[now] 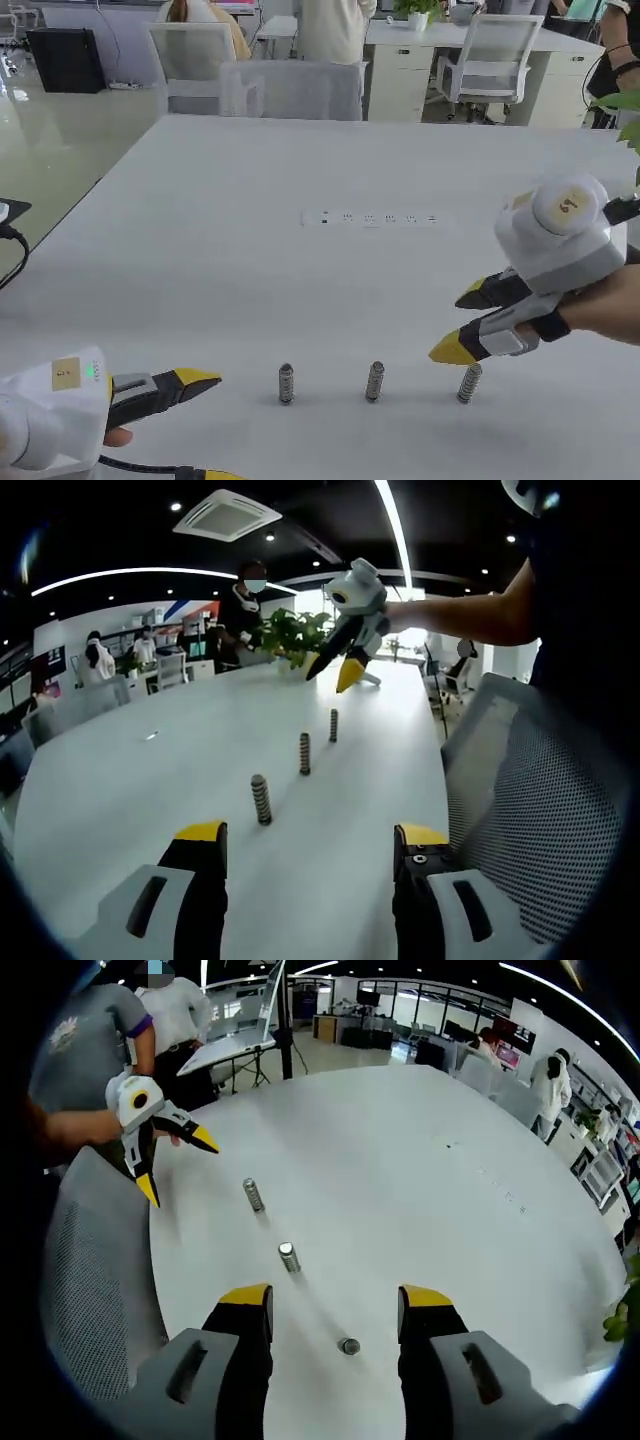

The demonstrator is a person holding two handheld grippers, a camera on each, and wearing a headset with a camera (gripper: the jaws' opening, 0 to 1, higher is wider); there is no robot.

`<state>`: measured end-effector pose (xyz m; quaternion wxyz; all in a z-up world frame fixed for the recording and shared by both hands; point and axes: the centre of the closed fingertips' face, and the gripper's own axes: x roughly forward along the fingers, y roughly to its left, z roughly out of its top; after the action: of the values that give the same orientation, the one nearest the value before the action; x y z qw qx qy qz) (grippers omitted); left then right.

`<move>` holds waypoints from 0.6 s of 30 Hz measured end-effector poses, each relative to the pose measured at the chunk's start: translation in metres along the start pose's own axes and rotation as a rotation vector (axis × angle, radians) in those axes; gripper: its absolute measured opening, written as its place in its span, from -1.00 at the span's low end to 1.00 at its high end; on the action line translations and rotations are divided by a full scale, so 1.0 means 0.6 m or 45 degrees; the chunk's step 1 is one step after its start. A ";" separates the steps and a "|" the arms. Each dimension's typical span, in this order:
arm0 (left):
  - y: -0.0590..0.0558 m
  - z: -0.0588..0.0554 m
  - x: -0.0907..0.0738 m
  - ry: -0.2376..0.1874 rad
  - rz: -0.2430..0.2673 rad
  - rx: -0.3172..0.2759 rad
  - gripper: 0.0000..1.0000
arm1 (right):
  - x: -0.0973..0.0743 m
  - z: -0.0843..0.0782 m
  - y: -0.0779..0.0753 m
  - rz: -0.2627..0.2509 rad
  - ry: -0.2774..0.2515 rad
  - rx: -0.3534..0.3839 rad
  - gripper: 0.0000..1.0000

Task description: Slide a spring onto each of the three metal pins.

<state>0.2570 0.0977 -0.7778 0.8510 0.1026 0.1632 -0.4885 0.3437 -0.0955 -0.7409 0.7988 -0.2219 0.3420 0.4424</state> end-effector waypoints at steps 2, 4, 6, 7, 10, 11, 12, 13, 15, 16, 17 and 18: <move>0.001 0.002 -0.001 -0.008 0.004 -0.006 0.27 | -0.009 -0.006 0.002 -0.012 -0.030 0.035 -0.02; 0.002 0.005 -0.002 -0.012 0.010 -0.008 0.28 | -0.016 -0.015 -0.003 -0.029 -0.057 0.048 -0.02; 0.000 0.008 -0.003 -0.016 0.014 -0.008 0.28 | -0.024 -0.021 -0.002 -0.048 -0.098 0.072 -0.02; 0.000 0.009 -0.003 -0.018 0.016 -0.009 0.28 | -0.027 -0.022 -0.002 -0.057 -0.117 0.080 -0.02; -0.002 0.013 -0.005 -0.023 0.020 -0.010 0.29 | -0.036 -0.030 -0.003 -0.083 -0.169 0.107 -0.02; -0.003 0.014 -0.006 -0.025 0.024 -0.009 0.29 | -0.038 -0.033 -0.002 -0.089 -0.181 0.112 -0.02; -0.003 0.014 -0.006 -0.025 0.026 -0.009 0.29 | -0.042 -0.036 -0.004 -0.105 -0.206 0.124 -0.02; -0.003 0.015 -0.007 -0.027 0.028 -0.010 0.29 | -0.044 -0.038 -0.003 -0.108 -0.224 0.131 -0.02; -0.003 0.018 -0.009 -0.033 0.035 -0.009 0.29 | -0.048 -0.047 -0.002 -0.117 -0.235 0.140 -0.02; -0.002 0.019 -0.008 -0.037 0.036 -0.012 0.29 | -0.051 -0.052 -0.003 -0.131 -0.243 0.147 -0.02; -0.001 0.020 -0.008 -0.040 0.039 -0.014 0.30 | -0.053 -0.054 -0.003 -0.134 -0.249 0.152 -0.01; 0.000 0.021 -0.009 -0.045 0.042 -0.016 0.30 | -0.056 -0.056 -0.001 -0.137 -0.274 0.168 -0.01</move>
<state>0.2566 0.0975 -0.7640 0.8623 0.0913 0.1497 -0.4751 0.3199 -0.1369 -0.7382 0.8662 -0.1382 0.2704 0.3968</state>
